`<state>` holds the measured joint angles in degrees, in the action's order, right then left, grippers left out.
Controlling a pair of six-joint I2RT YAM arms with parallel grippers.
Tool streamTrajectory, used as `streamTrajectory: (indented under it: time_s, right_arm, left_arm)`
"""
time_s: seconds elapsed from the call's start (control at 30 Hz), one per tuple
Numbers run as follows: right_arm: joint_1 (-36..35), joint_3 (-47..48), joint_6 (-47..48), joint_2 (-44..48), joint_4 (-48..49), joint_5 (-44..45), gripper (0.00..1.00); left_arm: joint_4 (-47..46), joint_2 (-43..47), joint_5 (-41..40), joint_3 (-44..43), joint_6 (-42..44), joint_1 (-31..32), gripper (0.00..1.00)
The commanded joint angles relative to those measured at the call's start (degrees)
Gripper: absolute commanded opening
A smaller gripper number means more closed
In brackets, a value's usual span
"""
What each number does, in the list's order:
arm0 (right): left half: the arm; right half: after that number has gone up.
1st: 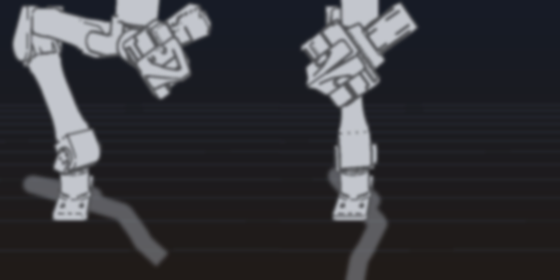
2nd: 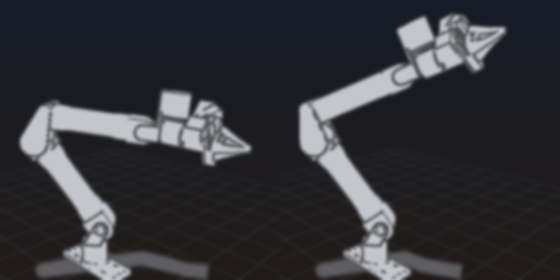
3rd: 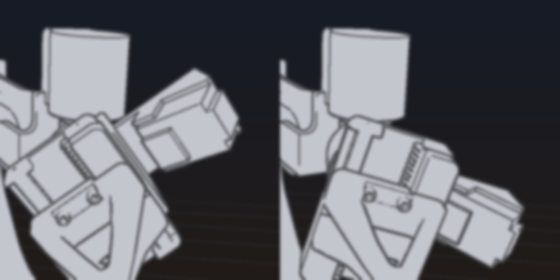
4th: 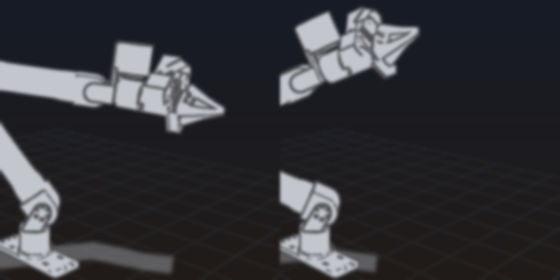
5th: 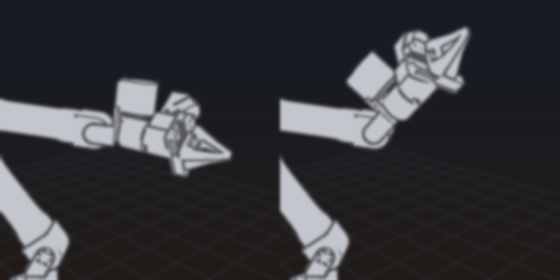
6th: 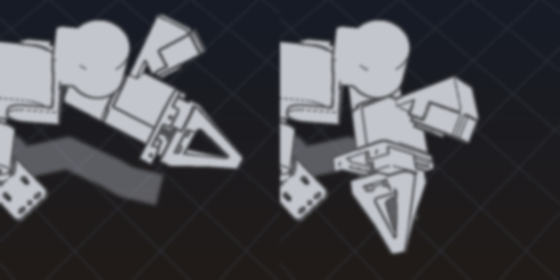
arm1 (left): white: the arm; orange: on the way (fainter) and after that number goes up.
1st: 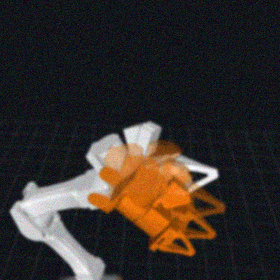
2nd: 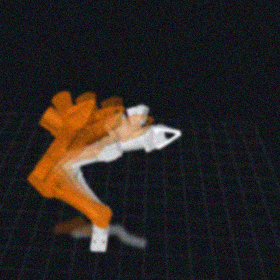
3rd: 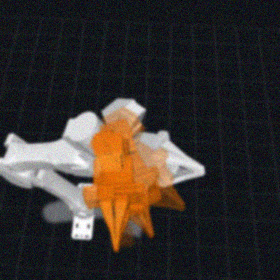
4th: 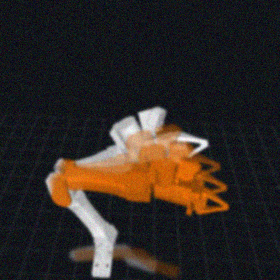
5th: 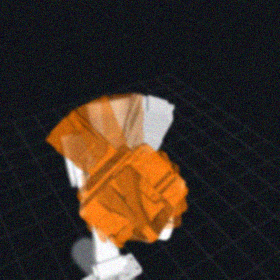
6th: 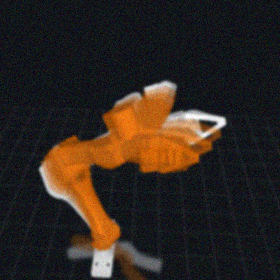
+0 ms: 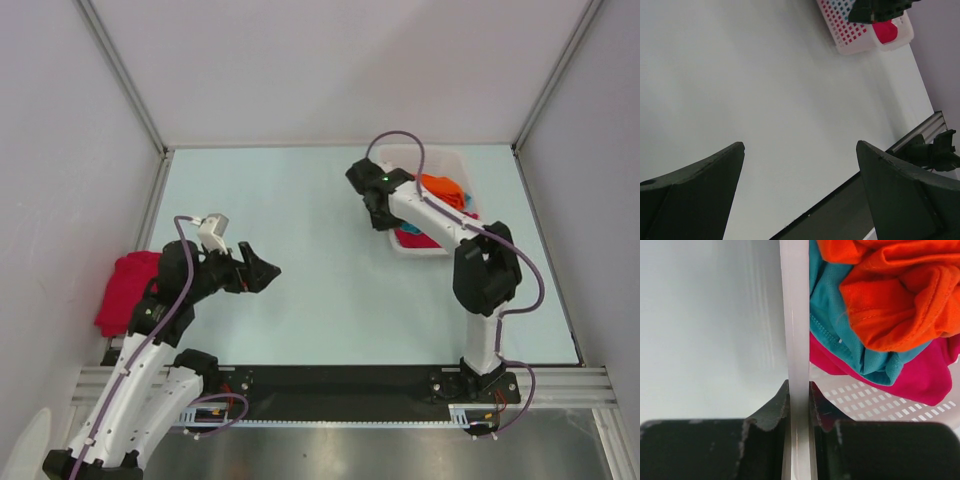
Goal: Fold and stack the t-shirts
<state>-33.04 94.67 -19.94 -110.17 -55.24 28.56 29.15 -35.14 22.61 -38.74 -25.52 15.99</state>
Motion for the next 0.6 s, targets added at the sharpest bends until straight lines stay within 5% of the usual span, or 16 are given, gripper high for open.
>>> streamTrajectory:
  time_s: [0.0, 0.3, 0.57]
  right_arm:
    - [-8.0, 8.6, 1.6, -5.3, 4.1, -6.6, 0.0]
    - [-21.2, 10.9, 3.1, -11.5, 7.9, -22.0, 0.0]
    - [-23.3, -6.4, -3.5, -3.2, 14.5, -22.1, 0.0]
  left_arm:
    - [-0.1, 1.2, 0.8, -2.0, -0.9, -0.3, 0.99]
    - [3.5, 2.9, -0.9, -4.1, -0.1, -0.3, 0.99]
    - [5.2, 3.7, -1.6, -5.0, 0.6, -0.3, 0.99]
